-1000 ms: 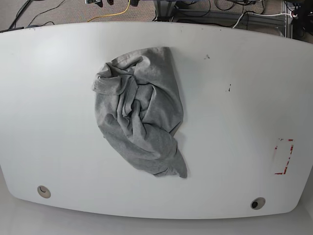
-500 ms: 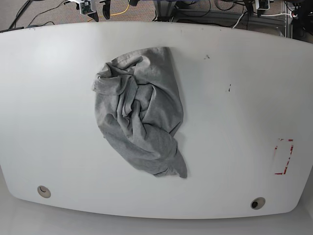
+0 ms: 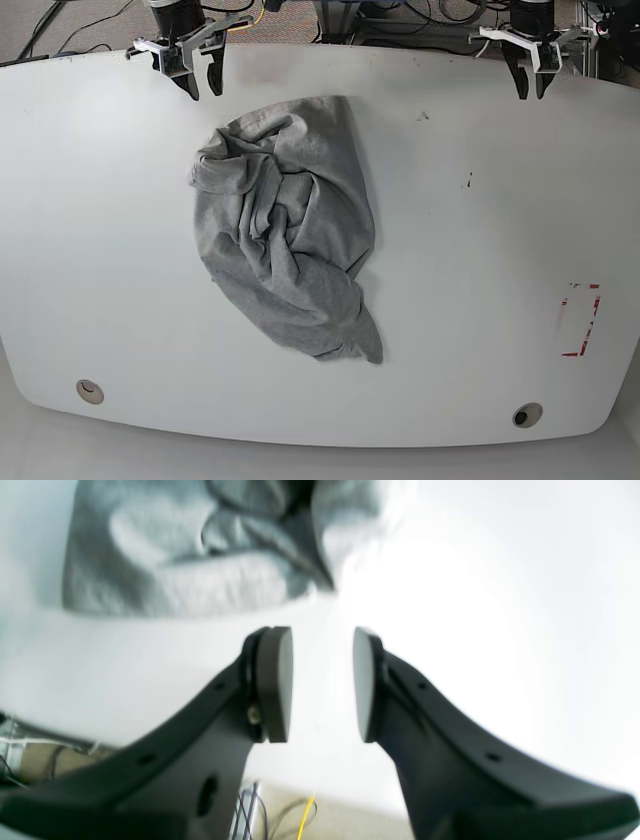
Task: Layout the t-shirt on the table in an organized manner, then fold the t-shirt properly
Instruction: 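Lower both grippers onto the crumpled grey t-shirt and pinch its edges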
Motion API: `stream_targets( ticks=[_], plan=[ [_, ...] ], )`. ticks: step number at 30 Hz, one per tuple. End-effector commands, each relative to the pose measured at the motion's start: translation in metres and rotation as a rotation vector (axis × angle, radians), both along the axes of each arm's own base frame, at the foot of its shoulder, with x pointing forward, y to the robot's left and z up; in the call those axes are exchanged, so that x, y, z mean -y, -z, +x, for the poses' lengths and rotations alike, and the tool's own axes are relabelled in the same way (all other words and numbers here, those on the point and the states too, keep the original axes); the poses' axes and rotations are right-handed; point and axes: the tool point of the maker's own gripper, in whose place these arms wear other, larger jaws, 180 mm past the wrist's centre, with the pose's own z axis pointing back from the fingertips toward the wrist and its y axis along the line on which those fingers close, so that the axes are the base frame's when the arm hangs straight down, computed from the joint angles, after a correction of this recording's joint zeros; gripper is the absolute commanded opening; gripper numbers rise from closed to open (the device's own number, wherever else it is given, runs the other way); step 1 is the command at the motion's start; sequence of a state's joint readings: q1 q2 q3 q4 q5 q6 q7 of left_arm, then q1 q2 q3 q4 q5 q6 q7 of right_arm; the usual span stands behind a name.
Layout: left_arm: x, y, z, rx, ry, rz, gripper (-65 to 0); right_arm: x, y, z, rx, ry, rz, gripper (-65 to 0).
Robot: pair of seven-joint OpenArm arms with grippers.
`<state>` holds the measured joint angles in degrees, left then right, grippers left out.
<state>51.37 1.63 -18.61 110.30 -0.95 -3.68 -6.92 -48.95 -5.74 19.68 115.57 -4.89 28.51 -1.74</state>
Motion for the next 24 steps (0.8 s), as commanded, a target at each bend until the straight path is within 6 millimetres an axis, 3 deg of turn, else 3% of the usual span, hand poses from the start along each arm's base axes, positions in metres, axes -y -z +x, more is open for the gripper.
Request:
stream_targets(
  ticks=[1, 9, 11, 14, 19, 24],
  plan=[
    [0.004, -0.014, 0.015, 0.061, 0.065, 0.005, -49.3, -0.008, -0.014, 0.015, 0.069, -0.017, 0.016, -41.2],
    [0.036, -0.024, 0.046, 0.129, 0.229, -0.073, -27.5, -0.016, -0.024, 0.041, 0.142, -0.029, 0.034, -11.7],
    [0.039, -0.028, 0.055, 0.155, 0.244, -0.074, -26.2, -0.016, -0.028, 0.049, 0.163, -0.030, 0.033, -5.2],
    [0.042, -0.034, 0.065, 0.185, 0.253, -0.076, -26.4, -0.014, -0.032, 0.062, 0.189, -0.027, 0.027, -0.8],
    [0.055, -0.036, 0.072, 0.200, 0.301, -0.091, -26.4, -0.011, -0.028, 0.080, 0.154, -0.026, 0.000, -0.8],
    [0.082, -0.032, 0.072, 0.187, 0.397, -0.126, -26.4, 0.001, -0.026, 0.098, 0.127, -0.020, -0.042, -0.8]
  ],
)
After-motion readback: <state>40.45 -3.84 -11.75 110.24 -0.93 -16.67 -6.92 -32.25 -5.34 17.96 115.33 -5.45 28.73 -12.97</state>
